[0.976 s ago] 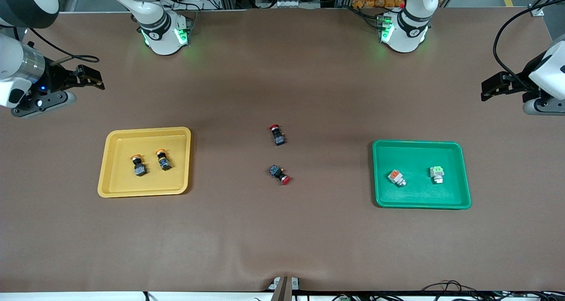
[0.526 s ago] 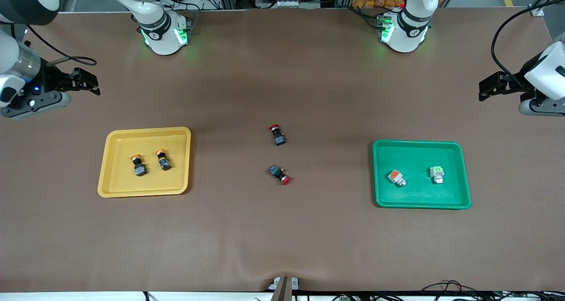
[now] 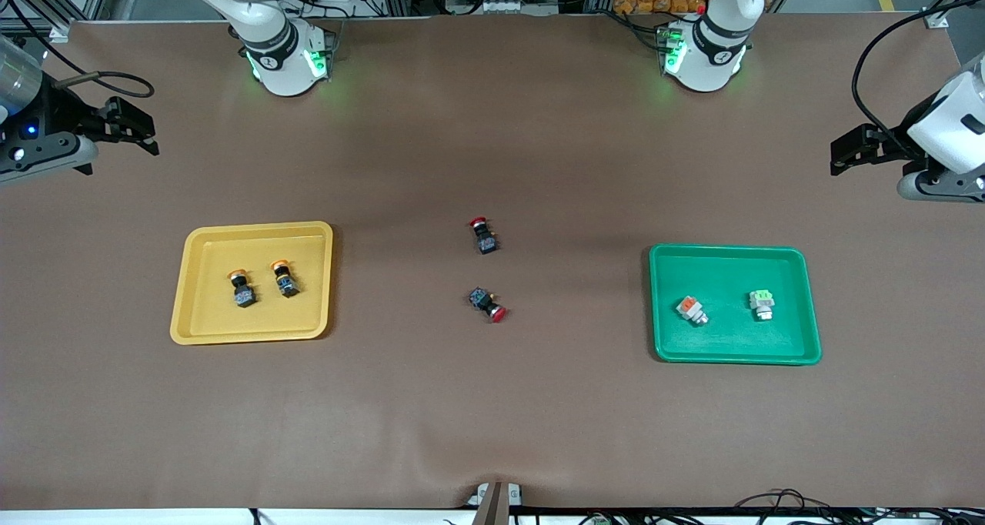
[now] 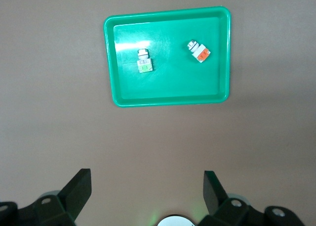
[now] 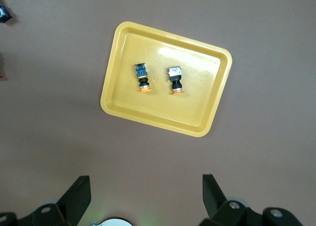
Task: Place green and yellow buttons in trays
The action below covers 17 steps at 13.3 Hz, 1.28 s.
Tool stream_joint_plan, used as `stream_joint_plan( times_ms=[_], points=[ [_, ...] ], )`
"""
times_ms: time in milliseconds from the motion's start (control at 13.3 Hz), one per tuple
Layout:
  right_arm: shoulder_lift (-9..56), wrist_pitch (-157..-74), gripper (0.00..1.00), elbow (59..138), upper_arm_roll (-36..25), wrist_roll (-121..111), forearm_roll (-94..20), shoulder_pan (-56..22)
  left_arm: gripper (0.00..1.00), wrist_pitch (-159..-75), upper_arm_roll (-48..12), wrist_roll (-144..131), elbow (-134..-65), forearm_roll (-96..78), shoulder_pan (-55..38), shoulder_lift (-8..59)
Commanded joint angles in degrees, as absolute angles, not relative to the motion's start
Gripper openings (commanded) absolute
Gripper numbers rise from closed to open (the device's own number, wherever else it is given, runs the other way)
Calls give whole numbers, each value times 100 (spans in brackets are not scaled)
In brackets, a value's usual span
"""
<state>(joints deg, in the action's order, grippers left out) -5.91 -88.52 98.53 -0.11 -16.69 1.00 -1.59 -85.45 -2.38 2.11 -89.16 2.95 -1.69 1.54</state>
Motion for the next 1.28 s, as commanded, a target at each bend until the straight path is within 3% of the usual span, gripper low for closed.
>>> stream_joint_plan(
  times_ms=[0,451,1202],
  points=[
    [-633,-8728,100,9809,-35,-1521,202,-219,100,-8446,-264,202,-8851,343,-176,132],
    [-598,-9079,100,9843,-70,-1512,237,-255,100,-8446,-264,202,-8851,343,-176,132],
    [-563,-8807,100,9615,-79,-1336,229,-202,100,-8446,-264,202,-8842,334,-185,141]
  ],
)
